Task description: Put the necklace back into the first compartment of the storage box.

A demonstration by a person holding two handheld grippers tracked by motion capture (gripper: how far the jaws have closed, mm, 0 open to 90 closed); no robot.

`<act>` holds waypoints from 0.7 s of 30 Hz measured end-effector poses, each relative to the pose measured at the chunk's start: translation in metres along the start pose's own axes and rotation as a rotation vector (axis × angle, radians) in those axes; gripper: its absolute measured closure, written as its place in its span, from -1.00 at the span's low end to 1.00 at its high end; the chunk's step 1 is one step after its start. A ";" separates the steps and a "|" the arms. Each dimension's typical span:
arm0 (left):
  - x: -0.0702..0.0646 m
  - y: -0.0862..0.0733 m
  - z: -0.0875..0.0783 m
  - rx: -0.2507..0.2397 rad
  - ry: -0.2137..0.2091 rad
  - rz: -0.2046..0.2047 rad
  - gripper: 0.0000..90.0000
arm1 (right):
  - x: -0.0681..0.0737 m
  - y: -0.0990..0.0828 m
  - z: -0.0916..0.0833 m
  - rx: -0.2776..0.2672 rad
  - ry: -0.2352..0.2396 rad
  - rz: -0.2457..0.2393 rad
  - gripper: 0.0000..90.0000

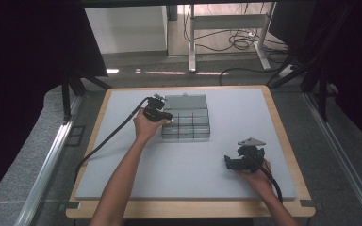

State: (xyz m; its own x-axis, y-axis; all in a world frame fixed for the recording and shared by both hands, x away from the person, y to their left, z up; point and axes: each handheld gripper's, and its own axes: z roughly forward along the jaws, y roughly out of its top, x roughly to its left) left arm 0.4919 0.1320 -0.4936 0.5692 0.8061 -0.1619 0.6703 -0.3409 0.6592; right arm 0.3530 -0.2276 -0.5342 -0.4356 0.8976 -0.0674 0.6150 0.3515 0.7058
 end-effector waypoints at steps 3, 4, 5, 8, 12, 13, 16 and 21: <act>-0.001 -0.001 -0.007 -0.030 0.008 0.002 0.55 | 0.000 0.000 0.000 0.001 0.000 0.000 -0.94; -0.002 -0.001 -0.010 -0.038 0.010 0.007 0.52 | 0.000 0.000 0.000 0.001 0.000 0.000 -0.94; -0.003 -0.002 -0.013 -0.046 0.009 0.013 0.49 | 0.000 0.000 0.000 0.001 0.000 0.000 -0.94; -0.004 -0.005 -0.020 -0.067 0.003 0.016 0.42 | 0.000 0.000 0.000 0.001 0.000 0.000 -0.94; -0.005 -0.015 -0.039 -0.101 -0.018 0.019 0.37 | 0.000 0.000 0.000 0.001 0.000 0.000 -0.94; -0.006 -0.023 -0.051 -0.117 -0.027 0.019 0.35 | 0.000 0.000 0.000 0.001 0.000 0.000 -0.94; -0.007 -0.036 -0.068 -0.130 -0.031 0.027 0.30 | 0.000 0.000 0.000 0.001 0.000 0.000 -0.94; -0.015 -0.066 -0.095 -0.186 -0.047 0.030 0.20 | 0.000 0.000 0.000 0.001 -0.001 0.000 -0.94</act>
State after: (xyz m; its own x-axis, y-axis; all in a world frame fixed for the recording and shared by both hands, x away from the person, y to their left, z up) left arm 0.3939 0.1879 -0.4651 0.6122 0.7719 -0.1714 0.5556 -0.2657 0.7878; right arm 0.3531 -0.2274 -0.5342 -0.4351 0.8978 -0.0679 0.6154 0.3516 0.7054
